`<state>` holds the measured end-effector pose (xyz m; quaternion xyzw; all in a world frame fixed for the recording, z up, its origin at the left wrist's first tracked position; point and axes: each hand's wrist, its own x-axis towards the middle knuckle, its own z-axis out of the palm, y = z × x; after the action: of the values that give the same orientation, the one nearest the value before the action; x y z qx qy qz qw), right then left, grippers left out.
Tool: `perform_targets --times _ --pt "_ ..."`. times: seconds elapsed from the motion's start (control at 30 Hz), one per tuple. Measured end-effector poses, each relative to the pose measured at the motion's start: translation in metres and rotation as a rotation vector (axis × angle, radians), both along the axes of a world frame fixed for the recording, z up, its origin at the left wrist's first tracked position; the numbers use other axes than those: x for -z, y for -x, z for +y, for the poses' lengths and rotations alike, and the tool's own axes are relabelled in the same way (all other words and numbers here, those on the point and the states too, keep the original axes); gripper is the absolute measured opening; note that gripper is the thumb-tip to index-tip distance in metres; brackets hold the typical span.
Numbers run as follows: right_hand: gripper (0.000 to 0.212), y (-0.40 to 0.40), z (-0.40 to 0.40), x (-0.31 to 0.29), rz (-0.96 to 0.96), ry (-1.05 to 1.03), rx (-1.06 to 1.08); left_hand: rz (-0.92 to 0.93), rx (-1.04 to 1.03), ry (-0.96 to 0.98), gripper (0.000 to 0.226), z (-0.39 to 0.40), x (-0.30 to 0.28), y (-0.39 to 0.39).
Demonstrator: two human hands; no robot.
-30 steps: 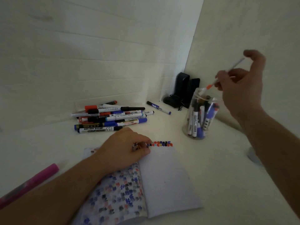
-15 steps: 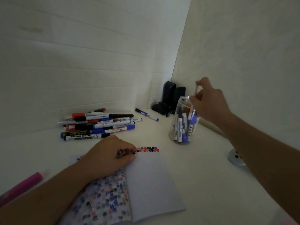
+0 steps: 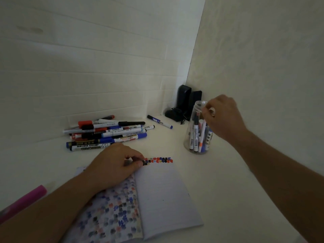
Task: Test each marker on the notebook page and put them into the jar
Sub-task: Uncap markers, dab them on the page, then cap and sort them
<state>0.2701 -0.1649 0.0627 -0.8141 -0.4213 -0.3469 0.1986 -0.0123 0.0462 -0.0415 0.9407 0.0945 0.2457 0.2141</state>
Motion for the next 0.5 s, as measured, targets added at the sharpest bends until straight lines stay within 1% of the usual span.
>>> perform_targets --times 0.03,0.1,0.13,0.17,0.23,0.27,0.3,0.33,0.37,0.4,0.5 --pt "0.019 0.009 0.002 0.003 -0.067 -0.06 -0.008 -0.008 -0.045 0.005 0.015 0.002 0.0 0.0" --pt "0.015 0.034 0.013 0.012 -0.181 -0.146 -0.12 -0.042 -0.141 0.022 0.014 0.008 0.002 0.0" --pt "0.014 0.053 0.021 0.016 -0.136 -0.128 -0.212 -0.052 -0.178 0.036 0.014 0.012 0.004 0.0" --pt "0.014 0.074 0.029 0.02 0.024 -0.044 -0.306 -0.058 -0.213 0.046 0.014 0.016 0.006 -0.001" --pt "0.023 0.113 0.047 0.031 0.48 0.257 -0.41 -0.073 -0.283 0.043 0.014 0.025 0.011 -0.003" --pt "0.029 0.126 0.057 0.041 0.609 0.41 -0.422 -0.081 -0.319 0.013 0.016 0.03 0.012 -0.003" --pt "0.033 0.136 0.066 0.054 0.608 0.51 -0.439 -0.083 -0.364 -0.03 0.018 0.035 0.014 -0.003" --pt "0.035 0.142 0.073 0.069 0.571 0.537 -0.449 -0.083 -0.418 -0.082 0.021 0.04 0.014 -0.002" --pt "0.035 0.144 0.079 0.082 0.536 0.498 -0.455 -0.079 -0.473 -0.128 0.026 0.044 0.014 -0.001" --pt "0.033 0.145 0.082 0.091 0.542 0.421 -0.45 -0.06 -0.52 -0.161 0.03 0.049 0.015 0.0" --pt "0.024 0.137 0.083 0.098 0.657 0.208 -0.472 0.036 -0.58 -0.209 0.03 0.059 0.019 0.002"
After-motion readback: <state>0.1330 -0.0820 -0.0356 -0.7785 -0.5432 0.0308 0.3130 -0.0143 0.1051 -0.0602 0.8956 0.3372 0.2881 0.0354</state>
